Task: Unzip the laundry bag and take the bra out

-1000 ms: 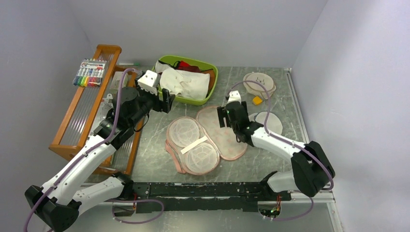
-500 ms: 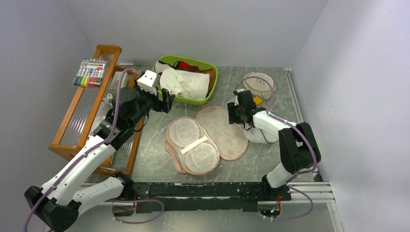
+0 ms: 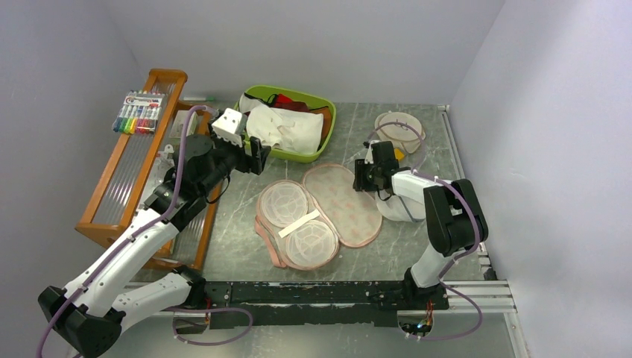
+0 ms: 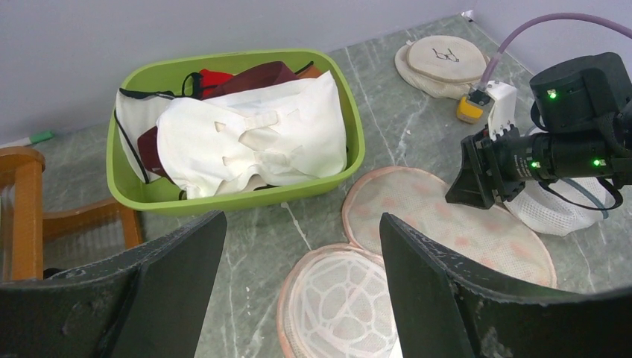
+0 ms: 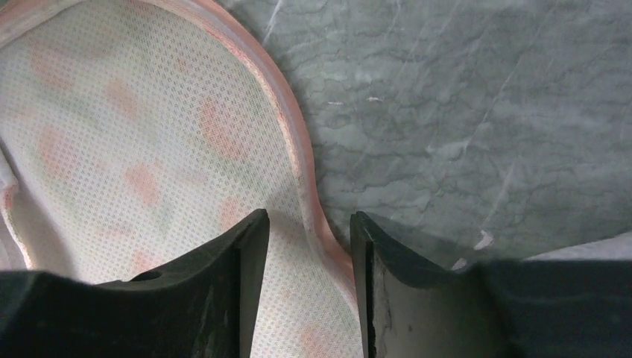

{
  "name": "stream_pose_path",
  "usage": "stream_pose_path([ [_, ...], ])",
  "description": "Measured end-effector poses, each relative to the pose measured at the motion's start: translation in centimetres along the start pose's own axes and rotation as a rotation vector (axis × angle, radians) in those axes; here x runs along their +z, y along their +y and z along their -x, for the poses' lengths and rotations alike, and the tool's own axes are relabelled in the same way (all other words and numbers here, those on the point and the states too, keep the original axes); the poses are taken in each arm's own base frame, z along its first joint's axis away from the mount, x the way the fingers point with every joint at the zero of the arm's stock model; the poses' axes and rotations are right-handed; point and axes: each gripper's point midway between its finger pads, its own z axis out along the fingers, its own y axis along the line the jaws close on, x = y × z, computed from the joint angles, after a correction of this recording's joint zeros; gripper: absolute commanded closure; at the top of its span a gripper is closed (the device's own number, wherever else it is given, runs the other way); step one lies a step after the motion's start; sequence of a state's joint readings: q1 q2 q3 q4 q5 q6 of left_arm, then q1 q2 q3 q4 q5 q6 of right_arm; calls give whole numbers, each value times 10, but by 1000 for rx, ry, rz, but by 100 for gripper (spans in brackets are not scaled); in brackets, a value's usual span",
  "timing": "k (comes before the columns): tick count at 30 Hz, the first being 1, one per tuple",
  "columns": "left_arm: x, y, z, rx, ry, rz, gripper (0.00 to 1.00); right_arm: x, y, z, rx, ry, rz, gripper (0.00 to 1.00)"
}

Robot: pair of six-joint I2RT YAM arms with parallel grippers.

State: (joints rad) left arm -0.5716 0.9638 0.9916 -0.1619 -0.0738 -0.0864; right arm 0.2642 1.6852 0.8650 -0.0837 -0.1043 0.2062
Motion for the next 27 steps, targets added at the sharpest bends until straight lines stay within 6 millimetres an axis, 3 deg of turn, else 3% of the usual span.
stream_pose_path([
  [11,7,-2,-8,0,28,-10,14,1,14,-7,50,-44,92,100],
  [17,9,-3,-12,-4,39,-13,15,-19,23,-4,57,-45,130,100],
  [22,9,-3,-12,-5,39,-13,15,-51,30,32,44,-157,137,100],
  [27,9,-3,-11,-6,37,-13,15,-70,15,48,39,-216,35,100],
])
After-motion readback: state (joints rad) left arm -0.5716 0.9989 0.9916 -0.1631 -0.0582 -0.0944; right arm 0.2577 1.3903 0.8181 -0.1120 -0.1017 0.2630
